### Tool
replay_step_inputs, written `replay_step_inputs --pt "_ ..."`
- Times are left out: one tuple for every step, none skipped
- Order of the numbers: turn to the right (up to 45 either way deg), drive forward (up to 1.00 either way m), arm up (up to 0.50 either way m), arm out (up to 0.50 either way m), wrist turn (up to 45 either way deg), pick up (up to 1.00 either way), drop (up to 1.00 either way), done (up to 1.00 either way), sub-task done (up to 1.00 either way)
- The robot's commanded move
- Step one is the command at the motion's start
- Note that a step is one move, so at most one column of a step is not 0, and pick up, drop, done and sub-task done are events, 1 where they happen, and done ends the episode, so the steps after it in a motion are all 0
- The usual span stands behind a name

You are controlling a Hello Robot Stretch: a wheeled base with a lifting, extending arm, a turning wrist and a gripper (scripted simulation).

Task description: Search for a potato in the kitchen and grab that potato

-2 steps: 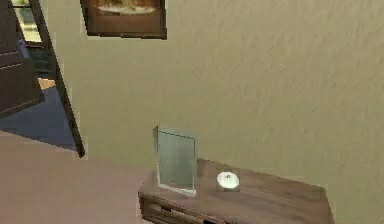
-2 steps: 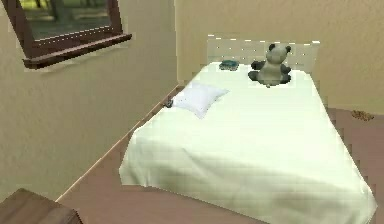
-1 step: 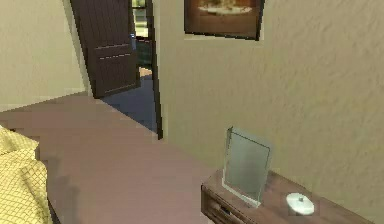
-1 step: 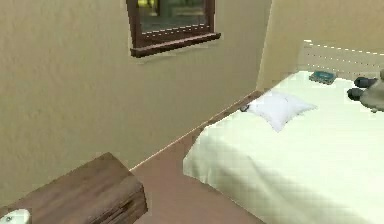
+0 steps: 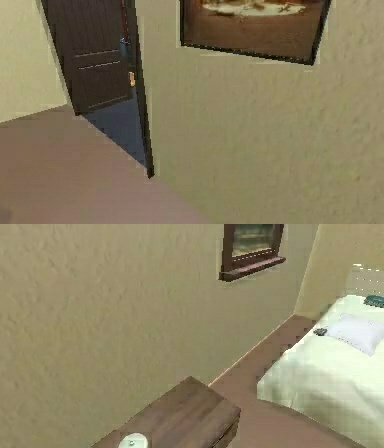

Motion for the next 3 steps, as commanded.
replay_step_inputs --pt "-45.0 0.00 0.00 0.00 0.0 0.00 0.00 0.00 0.00" --pt "0.0 0.30 0.00 0.00 0.0 0.00 0.00 0.00 0.00" --pt "9.0 0.00 0.00 0.00 0.0 0.00 0.00 0.00 0.00"
